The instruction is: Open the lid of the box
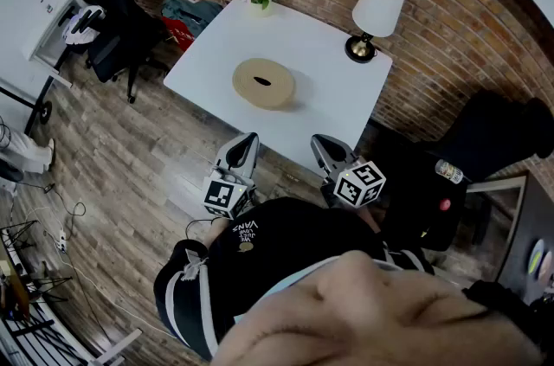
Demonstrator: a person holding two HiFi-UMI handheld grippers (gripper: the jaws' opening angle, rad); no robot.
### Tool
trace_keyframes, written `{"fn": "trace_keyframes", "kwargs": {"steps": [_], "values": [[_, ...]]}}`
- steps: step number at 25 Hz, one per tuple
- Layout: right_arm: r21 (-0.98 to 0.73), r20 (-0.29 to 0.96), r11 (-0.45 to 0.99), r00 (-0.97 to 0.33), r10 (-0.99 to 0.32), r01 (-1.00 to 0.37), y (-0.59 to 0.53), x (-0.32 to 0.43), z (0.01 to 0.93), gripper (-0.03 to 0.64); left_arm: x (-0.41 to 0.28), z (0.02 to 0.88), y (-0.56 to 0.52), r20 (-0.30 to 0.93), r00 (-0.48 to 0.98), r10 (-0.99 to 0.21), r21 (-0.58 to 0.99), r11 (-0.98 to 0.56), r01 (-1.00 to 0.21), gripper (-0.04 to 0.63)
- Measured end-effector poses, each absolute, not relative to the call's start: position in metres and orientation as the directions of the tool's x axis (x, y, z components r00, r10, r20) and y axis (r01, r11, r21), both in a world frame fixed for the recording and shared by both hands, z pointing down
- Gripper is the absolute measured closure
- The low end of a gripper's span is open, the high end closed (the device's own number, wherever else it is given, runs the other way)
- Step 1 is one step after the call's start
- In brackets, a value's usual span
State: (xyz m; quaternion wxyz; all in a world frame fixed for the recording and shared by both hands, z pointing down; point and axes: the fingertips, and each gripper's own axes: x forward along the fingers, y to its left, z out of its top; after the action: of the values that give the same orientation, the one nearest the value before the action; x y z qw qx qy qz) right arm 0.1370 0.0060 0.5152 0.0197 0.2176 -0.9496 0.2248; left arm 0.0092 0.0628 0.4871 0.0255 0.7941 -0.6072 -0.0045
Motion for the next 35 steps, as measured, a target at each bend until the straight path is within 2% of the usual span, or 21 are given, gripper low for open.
{"fn": "trace_keyframes", "kwargs": {"steps": [9,24,35], "values": [[-0.451,0.134,0.741,-0.858,-0.495,-0.498,-0.022,0.111,0.515,0.612,-0.023,0.486,0.045,0.041,0.344,-0.938,0.027,-0.343,-0.939,0.586],[-0.473,0.122,0.631,-0.755,-0.645,-0.616,-0.019,0.038,0.516,0.612,-0.119,0.492,0.037,0.059,0.465,-0.883,0.022,-0.465,-0.885,0.585],[-0.463,0.141,0.52,-0.639,-0.756,-0.718,-0.021,0.028,0.526,0.612,-0.164,0.514,0.032,0.081,0.53,-0.844,0.047,-0.528,-0.848,0.585]]}}
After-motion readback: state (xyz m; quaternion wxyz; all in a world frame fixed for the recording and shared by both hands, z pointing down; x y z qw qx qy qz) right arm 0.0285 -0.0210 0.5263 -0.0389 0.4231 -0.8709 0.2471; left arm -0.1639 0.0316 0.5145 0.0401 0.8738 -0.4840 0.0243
